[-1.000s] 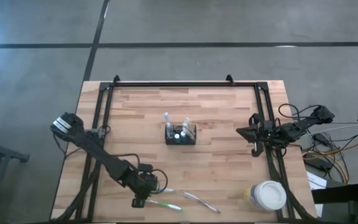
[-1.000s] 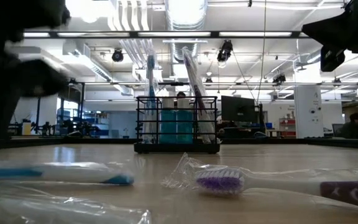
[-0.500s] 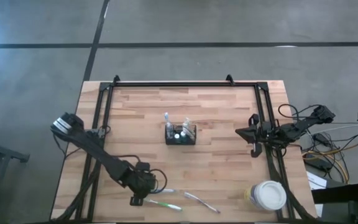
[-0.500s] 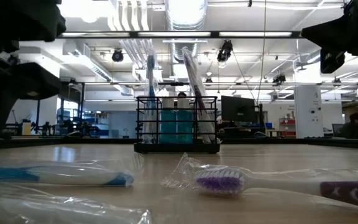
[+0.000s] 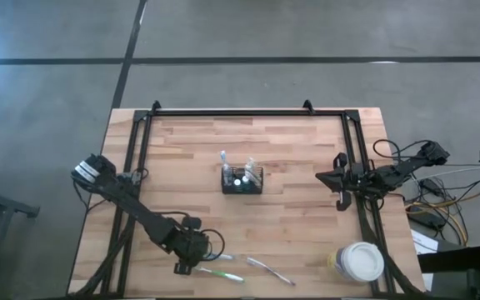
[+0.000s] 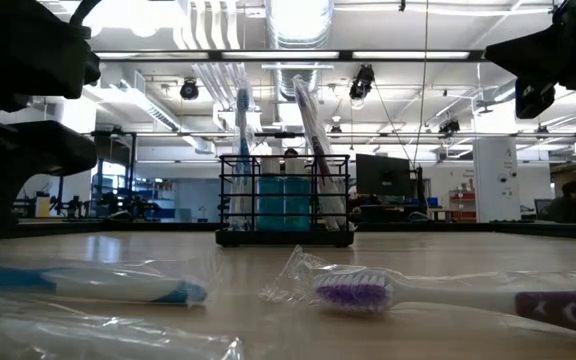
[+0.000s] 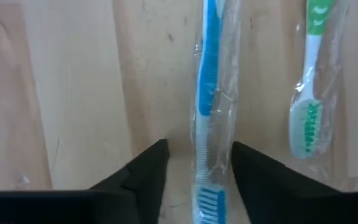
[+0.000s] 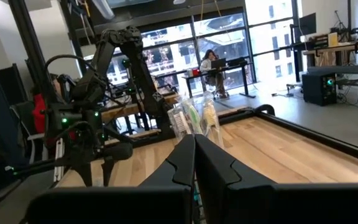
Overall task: Pick & Place toothbrushing station
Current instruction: Put the blue toothbrush into the black mesh organizer
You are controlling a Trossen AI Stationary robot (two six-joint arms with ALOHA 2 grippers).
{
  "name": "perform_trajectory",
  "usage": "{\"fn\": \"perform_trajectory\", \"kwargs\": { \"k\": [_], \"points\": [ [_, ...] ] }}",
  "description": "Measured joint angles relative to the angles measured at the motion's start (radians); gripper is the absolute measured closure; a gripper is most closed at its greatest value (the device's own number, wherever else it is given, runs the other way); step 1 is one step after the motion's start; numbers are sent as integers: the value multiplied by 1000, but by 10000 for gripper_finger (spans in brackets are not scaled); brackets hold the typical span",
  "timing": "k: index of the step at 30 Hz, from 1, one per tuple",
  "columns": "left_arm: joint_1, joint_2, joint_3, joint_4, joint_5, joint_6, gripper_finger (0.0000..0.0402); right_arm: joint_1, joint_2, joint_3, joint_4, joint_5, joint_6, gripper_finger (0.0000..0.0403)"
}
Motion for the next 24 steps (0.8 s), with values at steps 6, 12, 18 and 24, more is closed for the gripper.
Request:
{"fn": "perform_trajectory", "kwargs": {
  "k": [6,12,18,24],
  "points": [
    [4,-26,-4,-24,-10,55,344,0,0,0,1,0,-1,394],
    [5,-32,21,-143,-14,107,385,0,0,0,7,0,-4,394],
    [5,-35,144,-414,-174,209,398,0,10,21,6,-30,4,394],
    [32,-78,299,-568,-366,450,399,0,144,168,-35,-39,-18,394]
  ]
}}
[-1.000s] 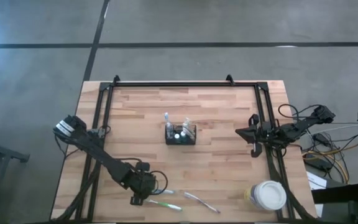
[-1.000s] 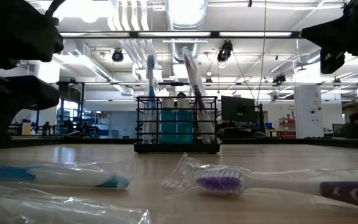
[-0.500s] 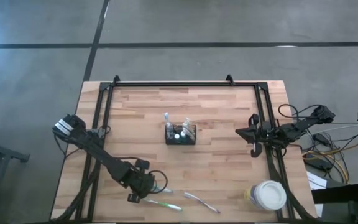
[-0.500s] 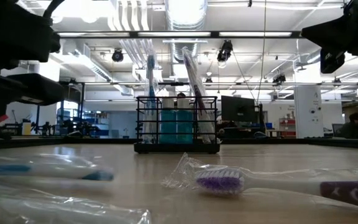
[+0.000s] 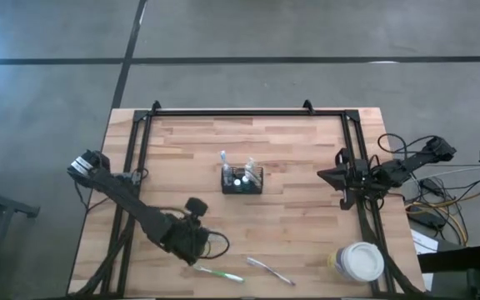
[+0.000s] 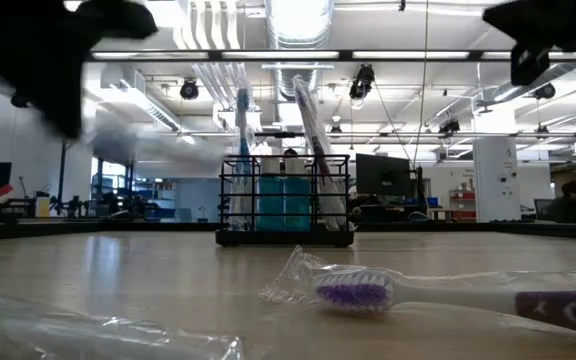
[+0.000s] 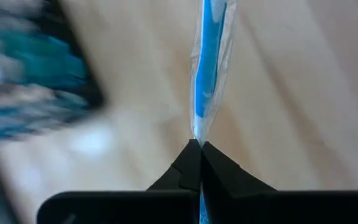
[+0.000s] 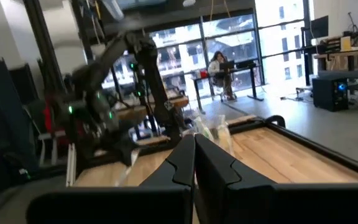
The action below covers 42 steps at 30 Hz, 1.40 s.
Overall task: Pick & Place toothbrushing station
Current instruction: Put the blue toothbrush into the black mesh organizer
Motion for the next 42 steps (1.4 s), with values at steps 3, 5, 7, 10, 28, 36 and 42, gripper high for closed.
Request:
{"fn": "perform_trajectory", "kwargs": {
  "k": [3,5,7,10,28,36,42],
  "points": [
    [57,-49,62,-32,-59,111,399,0,129,118,-49,-1,-19,394],
    [108,-85,97,-34,-78,185,400,-2,226,205,-98,-2,-25,394],
    [166,-115,132,-37,-78,255,400,-15,328,297,-152,-3,-12,394],
    [252,-141,184,-36,-78,346,400,-61,472,446,-290,-16,16,382],
    [437,-89,281,-68,-72,468,401,-263,1243,1192,-861,-111,-32,145],
    [405,-89,281,-51,-178,488,401,-263,1422,1318,-902,-110,-54,122],
    [389,-89,281,-5,-218,518,401,-273,1425,1326,-898,-110,-32,121]
  ]
}}
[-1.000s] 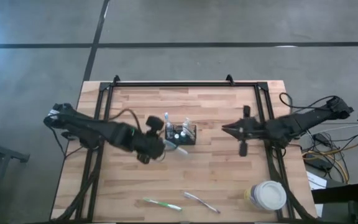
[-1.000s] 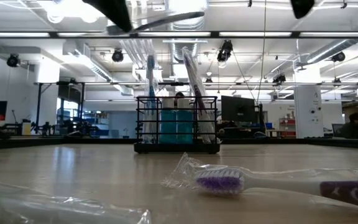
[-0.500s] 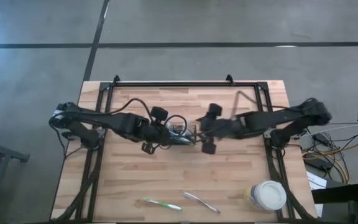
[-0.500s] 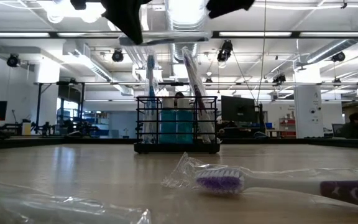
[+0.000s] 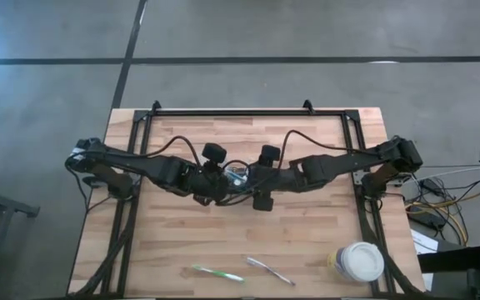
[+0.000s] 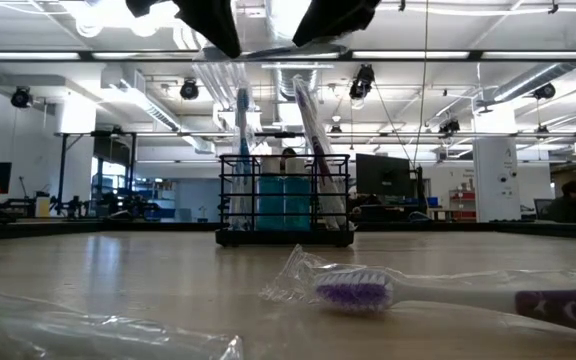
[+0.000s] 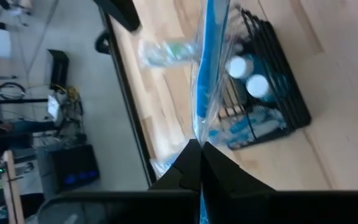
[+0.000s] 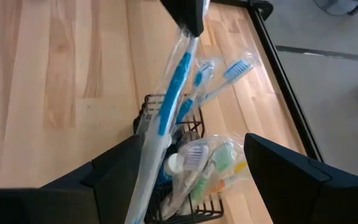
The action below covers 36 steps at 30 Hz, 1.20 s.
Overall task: Pick & Place toothbrushing station
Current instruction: Put the blue toothbrush into the black mesh organizer
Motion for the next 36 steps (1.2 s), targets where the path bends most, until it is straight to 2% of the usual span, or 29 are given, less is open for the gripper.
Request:
{"fn": "perform_trajectory", "kwargs": {
  "k": [9,15,21,26,32,36],
  "points": [
    [-1,13,9,83,-10,87,401,0,-1,-1,-7,-8,-2,151],
    [-2,42,42,82,-5,87,401,-13,-2,-1,-13,-111,32,190],
    [-2,66,57,83,-5,108,401,-17,-3,-1,-34,-119,36,244],
    [-2,78,66,84,-7,121,401,-32,-3,-2,-48,-157,37,301],
    [-2,78,68,84,3,120,401,-37,-3,-2,-59,-150,26,371],
    [-2,78,70,85,5,117,400,-37,-4,-2,-59,-146,10,384]
  ]
}}
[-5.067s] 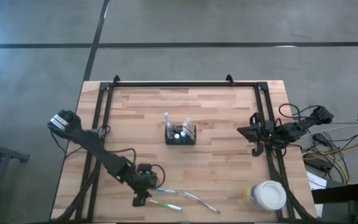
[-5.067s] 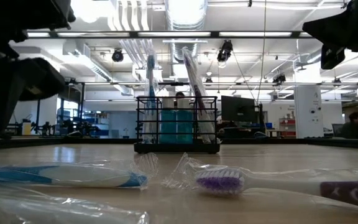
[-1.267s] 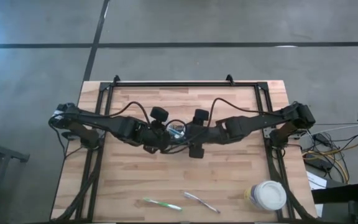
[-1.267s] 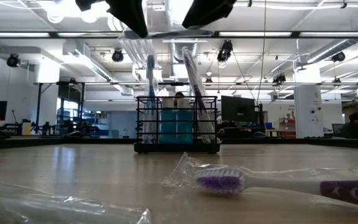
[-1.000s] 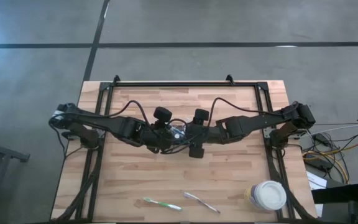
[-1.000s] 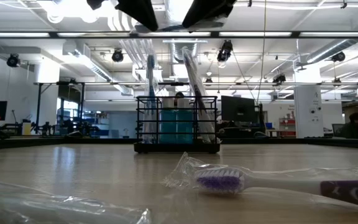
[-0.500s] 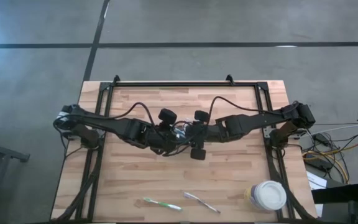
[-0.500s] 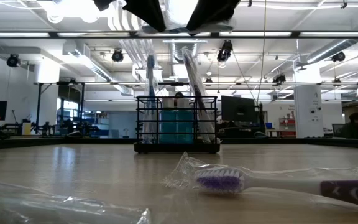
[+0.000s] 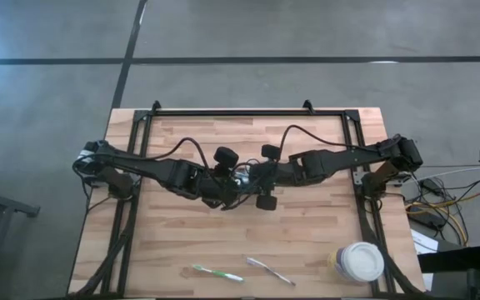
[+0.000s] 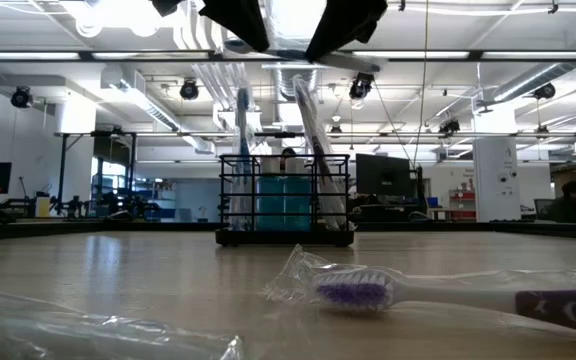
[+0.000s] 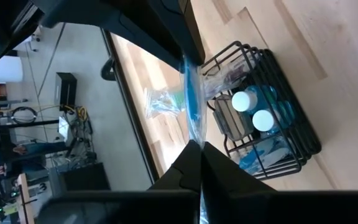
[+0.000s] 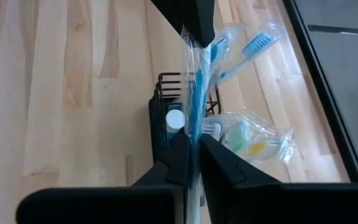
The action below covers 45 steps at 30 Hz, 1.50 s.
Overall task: Pick & Place toothbrushing station
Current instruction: Put the blue toothbrush into the black mesh organizer
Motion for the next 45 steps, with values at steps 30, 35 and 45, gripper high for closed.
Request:
{"fn": "perform_trajectory", "kwargs": {
  "k": [30,35,45],
  "points": [
    [-2,-660,-541,640,326,-222,204,-6,-402,-469,612,-147,-172,389],
    [37,-759,-839,1127,335,-233,211,-28,-425,-551,798,-181,-196,390],
    [168,-678,-886,1314,554,-332,191,-90,-317,-507,954,-282,-245,390]
  ]
}}
